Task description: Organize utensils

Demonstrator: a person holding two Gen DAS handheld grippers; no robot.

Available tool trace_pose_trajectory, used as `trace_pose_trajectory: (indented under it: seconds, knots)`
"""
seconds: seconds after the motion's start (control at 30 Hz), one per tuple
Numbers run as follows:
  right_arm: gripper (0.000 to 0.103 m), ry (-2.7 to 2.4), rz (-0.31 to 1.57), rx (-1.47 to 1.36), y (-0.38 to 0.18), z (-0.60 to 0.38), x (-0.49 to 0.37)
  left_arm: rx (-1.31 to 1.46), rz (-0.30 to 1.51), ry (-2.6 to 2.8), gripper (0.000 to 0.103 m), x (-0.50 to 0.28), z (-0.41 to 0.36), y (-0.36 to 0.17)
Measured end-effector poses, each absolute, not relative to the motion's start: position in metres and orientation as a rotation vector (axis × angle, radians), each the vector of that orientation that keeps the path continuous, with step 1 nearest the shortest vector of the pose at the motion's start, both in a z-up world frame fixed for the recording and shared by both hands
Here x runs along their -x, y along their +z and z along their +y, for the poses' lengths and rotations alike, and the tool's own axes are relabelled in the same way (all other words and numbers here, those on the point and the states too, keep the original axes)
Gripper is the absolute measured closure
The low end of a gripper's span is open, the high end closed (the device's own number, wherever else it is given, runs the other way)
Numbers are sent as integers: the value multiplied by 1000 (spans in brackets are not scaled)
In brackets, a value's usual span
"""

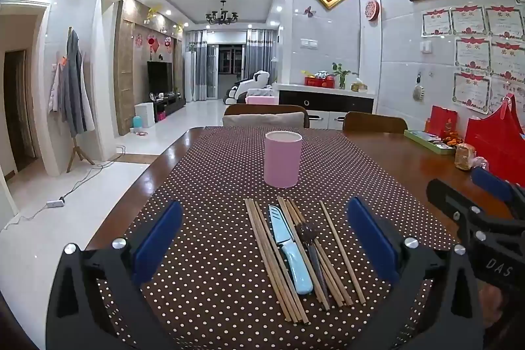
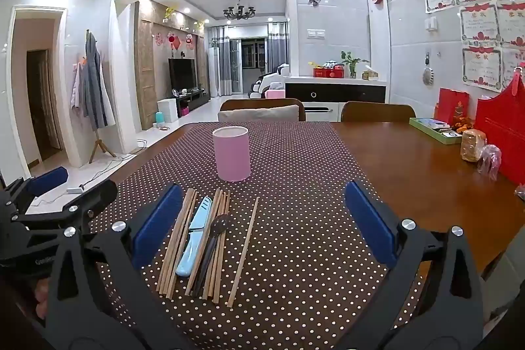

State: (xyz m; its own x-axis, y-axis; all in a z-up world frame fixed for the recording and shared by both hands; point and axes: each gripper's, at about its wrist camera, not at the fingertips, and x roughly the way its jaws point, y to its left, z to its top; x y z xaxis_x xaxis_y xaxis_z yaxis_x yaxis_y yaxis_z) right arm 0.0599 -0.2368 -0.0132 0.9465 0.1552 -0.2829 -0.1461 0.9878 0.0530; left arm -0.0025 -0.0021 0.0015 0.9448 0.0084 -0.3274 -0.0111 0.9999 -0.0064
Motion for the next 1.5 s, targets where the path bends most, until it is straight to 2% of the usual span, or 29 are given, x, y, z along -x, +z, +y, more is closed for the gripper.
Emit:
trace_pose_trajectory:
  seconds: [1.5]
  knots:
    - [6,128,299,-17,-20,-233,-54,50,343,-36,4,15,5,1]
